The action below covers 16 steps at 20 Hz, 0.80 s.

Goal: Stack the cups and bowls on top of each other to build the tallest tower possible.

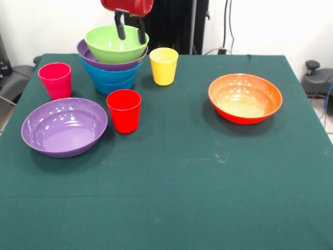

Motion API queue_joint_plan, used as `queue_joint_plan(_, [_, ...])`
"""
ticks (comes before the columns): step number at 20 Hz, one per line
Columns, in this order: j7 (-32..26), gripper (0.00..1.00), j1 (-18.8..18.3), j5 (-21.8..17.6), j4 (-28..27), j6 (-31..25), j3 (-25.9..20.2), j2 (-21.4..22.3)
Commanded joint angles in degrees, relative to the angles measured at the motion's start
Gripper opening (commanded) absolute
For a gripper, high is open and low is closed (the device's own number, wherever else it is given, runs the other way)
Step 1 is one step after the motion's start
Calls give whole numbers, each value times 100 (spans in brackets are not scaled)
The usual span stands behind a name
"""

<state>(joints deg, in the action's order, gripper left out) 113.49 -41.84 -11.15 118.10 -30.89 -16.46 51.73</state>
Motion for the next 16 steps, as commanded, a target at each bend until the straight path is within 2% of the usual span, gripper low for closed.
queue_joint_plan(1, [-396,100,124,338,-441,-927,-783,125])
queue_joint_plan(6, [-333,100,242,443,-622,-1423,-836,336])
queue_joint_plan(8, [-214,100,390,392,-817,-1588,-789,279])
queue_joint_plan(16, [394,100,1001,220,-1178,-1467,-467,-14])
